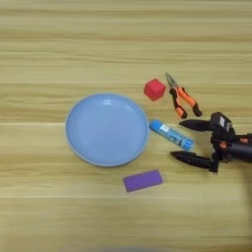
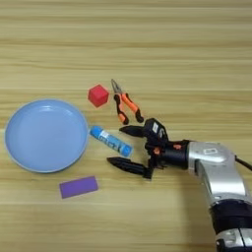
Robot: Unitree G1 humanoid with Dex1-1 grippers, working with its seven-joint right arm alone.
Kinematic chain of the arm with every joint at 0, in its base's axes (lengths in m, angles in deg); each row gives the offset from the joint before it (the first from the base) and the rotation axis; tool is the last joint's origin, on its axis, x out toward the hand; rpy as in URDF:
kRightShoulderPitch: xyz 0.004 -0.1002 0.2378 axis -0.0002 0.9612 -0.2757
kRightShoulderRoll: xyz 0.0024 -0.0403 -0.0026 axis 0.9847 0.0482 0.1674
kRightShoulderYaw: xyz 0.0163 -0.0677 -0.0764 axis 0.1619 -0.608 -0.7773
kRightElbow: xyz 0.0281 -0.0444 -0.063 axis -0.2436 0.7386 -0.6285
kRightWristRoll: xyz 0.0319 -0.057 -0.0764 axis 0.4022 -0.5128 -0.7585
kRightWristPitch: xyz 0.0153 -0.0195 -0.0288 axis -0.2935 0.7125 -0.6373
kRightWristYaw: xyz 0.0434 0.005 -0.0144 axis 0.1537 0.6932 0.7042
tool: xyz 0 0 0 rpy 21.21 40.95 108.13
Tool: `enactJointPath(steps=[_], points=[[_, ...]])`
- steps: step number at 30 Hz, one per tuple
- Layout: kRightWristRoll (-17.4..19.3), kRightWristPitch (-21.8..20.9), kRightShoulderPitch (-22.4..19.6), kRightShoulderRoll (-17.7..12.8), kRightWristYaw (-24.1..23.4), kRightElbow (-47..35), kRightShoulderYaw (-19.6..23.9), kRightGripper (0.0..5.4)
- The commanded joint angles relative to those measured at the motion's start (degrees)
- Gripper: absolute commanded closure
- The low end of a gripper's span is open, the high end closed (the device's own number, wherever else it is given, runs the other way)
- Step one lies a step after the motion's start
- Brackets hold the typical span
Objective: Move the objects on the table
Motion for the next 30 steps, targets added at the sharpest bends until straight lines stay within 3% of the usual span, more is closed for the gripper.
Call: enactJointPath(steps=[1,13,30], points=[[-0.62,-2.83,-3.15,-1.05,-2.52,-0.32,0.22,0.34],[-3.87,-8.06,-6.53,1.3,-8.77,7.97,-0.39,1.6],[-4.43,-10.24,-7.77,1.92,-10.16,11.12,-0.86,3.4]])
